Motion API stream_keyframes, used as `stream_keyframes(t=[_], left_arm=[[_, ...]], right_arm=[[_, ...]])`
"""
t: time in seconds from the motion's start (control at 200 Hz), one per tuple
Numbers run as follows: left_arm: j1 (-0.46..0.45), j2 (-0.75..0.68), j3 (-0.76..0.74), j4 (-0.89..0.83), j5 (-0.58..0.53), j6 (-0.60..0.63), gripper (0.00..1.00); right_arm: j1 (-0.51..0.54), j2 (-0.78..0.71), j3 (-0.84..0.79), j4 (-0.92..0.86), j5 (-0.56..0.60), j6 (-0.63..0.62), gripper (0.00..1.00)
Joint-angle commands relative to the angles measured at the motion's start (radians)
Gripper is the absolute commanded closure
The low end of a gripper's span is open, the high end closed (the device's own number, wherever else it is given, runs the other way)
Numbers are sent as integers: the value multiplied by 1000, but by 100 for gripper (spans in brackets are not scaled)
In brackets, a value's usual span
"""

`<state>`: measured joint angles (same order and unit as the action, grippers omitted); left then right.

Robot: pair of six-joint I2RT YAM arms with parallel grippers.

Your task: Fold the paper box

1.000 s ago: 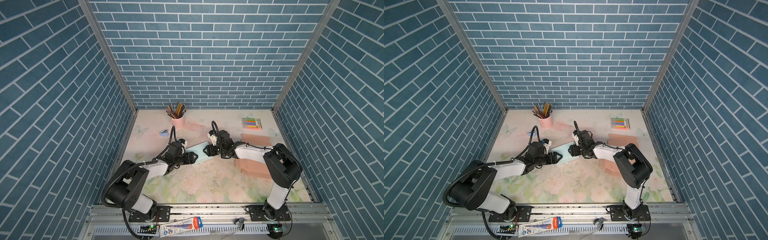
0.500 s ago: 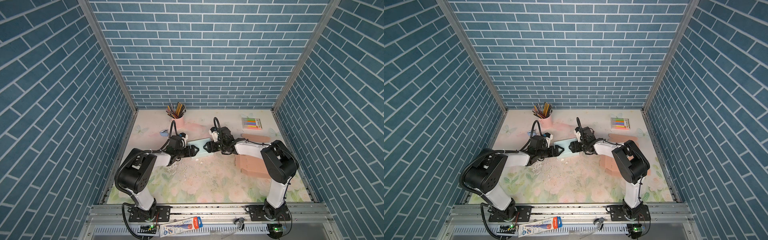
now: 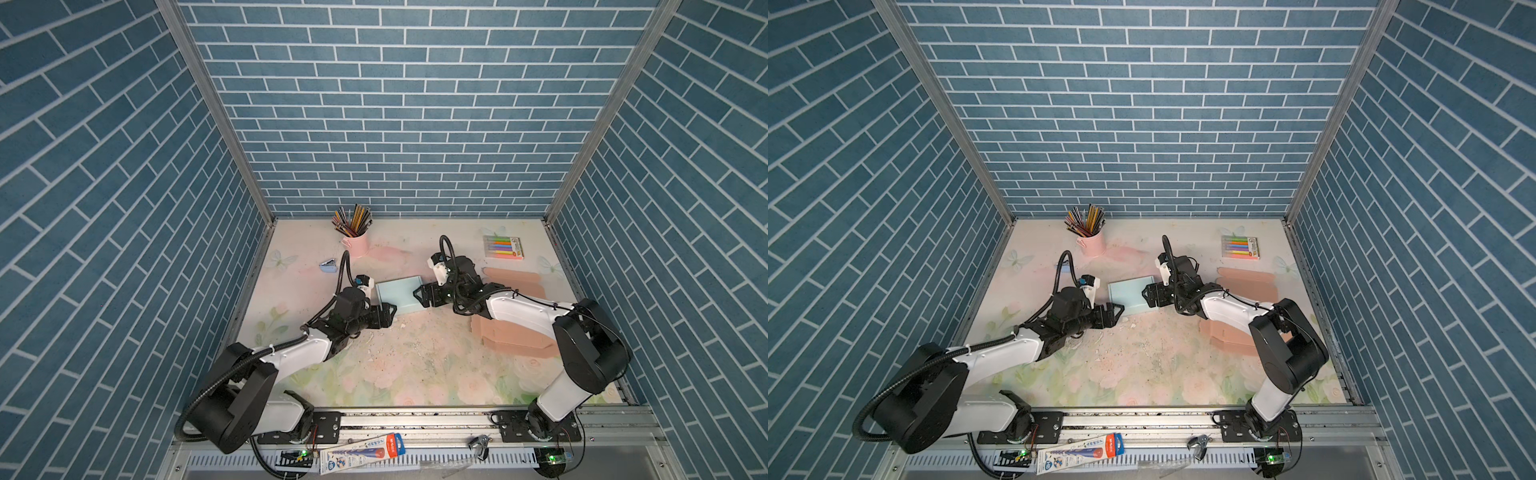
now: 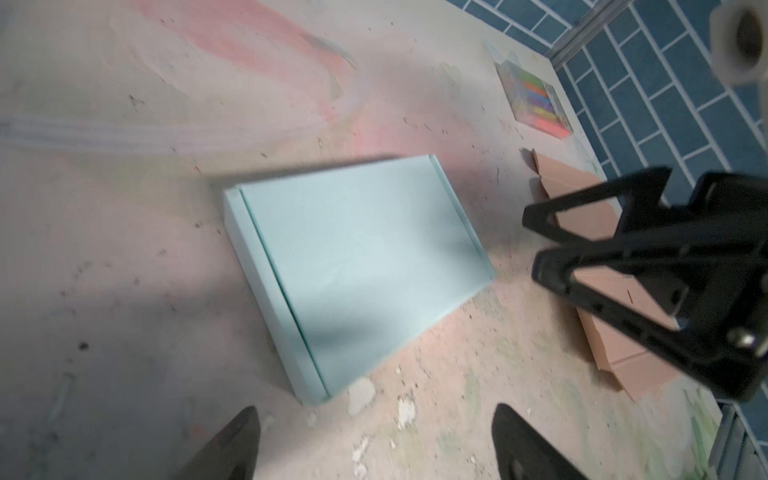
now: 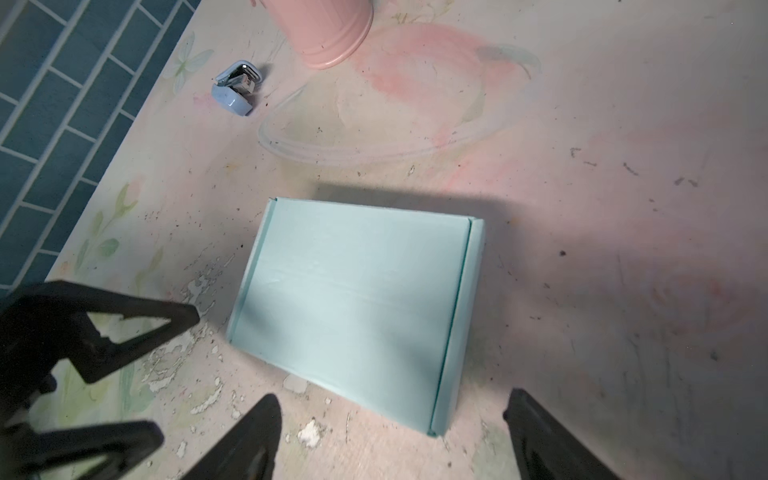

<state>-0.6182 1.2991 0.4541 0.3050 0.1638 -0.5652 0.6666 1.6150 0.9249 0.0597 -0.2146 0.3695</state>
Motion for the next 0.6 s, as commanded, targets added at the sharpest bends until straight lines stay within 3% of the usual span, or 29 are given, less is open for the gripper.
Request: stream_keyframes(t=[0.0,0.16,0.595], left_arm=[[-123,-38,-43,-16,-175,-104,12],[-252,-1,-38,63,-302,-173,12],[-277,319,217,41,-434,-91,12]], right_arm=[[15,-78,-54,-15,45,14,14],[17,-168,-141,-30,63,23,14],[18,-517,-389,53,124,66,17]])
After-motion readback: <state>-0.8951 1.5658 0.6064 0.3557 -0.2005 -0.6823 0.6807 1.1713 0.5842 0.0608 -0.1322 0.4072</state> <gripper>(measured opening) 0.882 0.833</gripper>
